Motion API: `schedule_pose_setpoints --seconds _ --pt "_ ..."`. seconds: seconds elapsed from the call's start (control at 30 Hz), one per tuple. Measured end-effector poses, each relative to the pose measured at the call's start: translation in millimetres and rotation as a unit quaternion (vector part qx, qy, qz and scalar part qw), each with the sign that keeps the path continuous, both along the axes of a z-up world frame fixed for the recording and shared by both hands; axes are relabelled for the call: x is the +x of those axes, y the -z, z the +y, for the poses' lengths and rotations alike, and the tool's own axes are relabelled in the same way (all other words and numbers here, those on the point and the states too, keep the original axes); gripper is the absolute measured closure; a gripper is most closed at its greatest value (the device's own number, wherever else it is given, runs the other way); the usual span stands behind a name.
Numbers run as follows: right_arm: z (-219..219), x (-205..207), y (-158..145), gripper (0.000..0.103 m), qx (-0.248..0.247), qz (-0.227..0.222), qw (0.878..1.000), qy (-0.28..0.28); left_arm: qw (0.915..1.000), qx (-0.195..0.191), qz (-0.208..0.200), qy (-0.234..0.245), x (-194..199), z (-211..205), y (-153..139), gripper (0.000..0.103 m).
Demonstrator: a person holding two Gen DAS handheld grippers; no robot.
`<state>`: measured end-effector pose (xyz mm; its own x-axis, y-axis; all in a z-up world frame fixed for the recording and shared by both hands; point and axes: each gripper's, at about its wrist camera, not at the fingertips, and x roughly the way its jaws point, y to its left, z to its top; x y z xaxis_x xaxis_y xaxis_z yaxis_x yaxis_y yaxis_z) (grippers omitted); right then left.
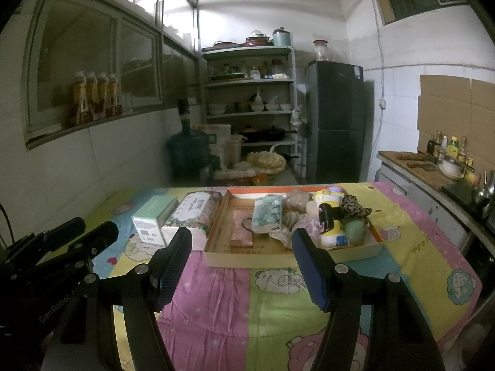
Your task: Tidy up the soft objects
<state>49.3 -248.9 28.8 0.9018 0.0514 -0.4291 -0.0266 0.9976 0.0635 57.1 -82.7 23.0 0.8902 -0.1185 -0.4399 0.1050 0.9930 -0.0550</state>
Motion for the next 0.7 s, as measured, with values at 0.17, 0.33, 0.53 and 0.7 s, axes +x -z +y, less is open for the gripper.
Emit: schedule_pose_setpoints --seconds 0.17,0.33,0.53,0.7 --pt "0.2 -0.4 0.2 0.034 0.0 0.0 1.0 0.001 1.0 0.0 0.0 0.0 0.1 -0.4 0.2 0.051" --pt "0.3 -0.2 0.1 0.034 -0.001 0.0 1.0 0.0 1.0 -0.001 0.0 0.001 0.1 -0.5 0.2 0.051" --pt "0.6 -0.4 0.0 0.034 -0.001 0.0 1.0 0.0 1.0 -0.001 0.0 0.0 -0.1 -0.6 0.2 0.051" --pt "1.1 -0.1 -0.5 0.034 -0.001 0.0 1.0 0.0 1.0 -0.003 0.0 0.002 -0.2 -0.1 -0.1 0.051"
